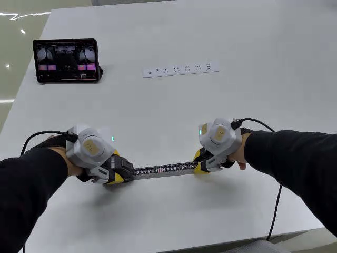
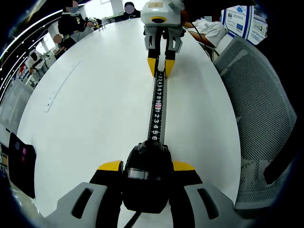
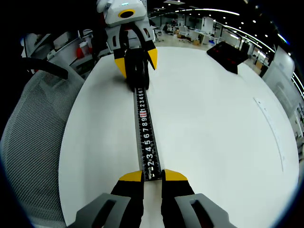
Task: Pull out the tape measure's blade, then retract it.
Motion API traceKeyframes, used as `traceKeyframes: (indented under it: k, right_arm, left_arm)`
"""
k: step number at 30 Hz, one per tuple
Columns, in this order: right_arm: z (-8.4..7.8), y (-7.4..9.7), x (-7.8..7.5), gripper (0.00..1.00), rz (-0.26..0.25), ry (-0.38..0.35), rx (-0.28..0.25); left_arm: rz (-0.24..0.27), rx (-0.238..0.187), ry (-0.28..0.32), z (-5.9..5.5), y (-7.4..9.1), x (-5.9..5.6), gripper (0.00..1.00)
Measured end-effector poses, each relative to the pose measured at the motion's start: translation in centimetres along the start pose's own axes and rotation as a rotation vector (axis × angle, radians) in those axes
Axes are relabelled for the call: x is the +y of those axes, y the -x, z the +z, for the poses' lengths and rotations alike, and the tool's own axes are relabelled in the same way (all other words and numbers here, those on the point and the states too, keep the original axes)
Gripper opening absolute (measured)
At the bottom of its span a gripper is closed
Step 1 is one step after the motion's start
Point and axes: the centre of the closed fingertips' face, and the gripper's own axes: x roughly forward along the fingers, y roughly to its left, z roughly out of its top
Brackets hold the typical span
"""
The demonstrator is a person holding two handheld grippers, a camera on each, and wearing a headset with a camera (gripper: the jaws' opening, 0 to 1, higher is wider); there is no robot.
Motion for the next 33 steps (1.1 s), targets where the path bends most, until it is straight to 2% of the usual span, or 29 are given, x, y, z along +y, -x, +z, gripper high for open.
traceKeyframes:
  k: [33]
  right_arm:
    - [-1.9,1.2,-0.3,0.09,-0.008,-0.027,0.004]
  left_arm:
    - [0.001,0.003,0.002,-0.2,-0.4,0.4,0.33]
